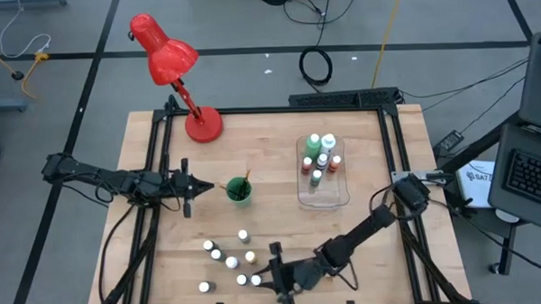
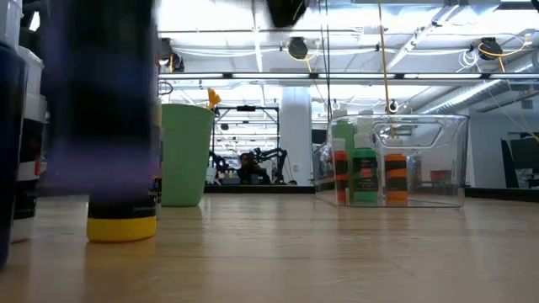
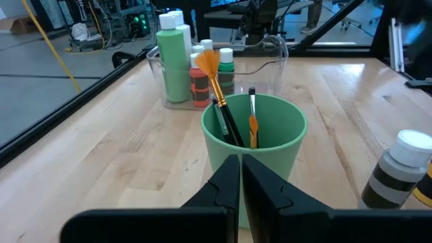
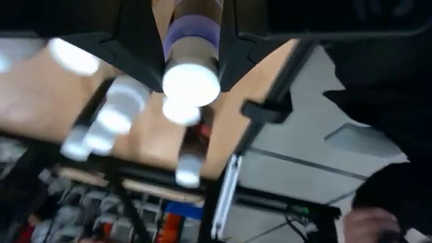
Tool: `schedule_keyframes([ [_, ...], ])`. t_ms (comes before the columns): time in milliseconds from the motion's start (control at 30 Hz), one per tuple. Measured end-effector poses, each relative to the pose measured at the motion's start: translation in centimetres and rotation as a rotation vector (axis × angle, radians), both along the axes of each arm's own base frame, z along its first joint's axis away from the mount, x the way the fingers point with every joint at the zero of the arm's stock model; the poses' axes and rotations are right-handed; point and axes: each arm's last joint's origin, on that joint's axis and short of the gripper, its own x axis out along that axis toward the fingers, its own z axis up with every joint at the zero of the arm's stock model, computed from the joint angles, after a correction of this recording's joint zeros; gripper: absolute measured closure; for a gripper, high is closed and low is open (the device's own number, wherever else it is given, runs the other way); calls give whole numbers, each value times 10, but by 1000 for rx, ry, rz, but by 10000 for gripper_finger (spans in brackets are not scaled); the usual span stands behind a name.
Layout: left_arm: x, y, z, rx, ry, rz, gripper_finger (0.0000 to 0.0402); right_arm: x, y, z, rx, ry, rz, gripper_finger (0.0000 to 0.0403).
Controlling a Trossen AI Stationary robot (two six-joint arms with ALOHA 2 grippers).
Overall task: Pick & Place Paint Supplies
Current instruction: Put the small purple paint bottle into the transparent bin
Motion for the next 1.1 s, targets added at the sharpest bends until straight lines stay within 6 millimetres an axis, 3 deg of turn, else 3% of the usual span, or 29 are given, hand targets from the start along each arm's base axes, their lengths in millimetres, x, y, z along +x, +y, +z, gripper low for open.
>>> schedule_keyframes([
  [100,0,0,0,-1,1,0,380,-22,6,38,-68,-21,-69,298],
  [200,0,0,0,-2,0,0,380,-51,5,88,-138,-85,-207,298],
  [333,0,0,0,-3,0,1,380,-92,-15,152,-250,-148,-425,298],
  [500,0,0,0,-4,0,1,380,-131,-63,182,-320,-36,-539,297],
  [567,0,0,0,-5,0,1,380,-142,-83,178,-289,7,-613,292],
  [633,0,0,0,-5,1,1,380,-151,-102,160,-266,40,-692,289],
  [900,0,0,0,-8,1,2,380,-184,-164,49,-107,84,-816,292],
  [1100,0,1,0,1,-1,26,380,-202,-196,11,11,10,-792,294],
])
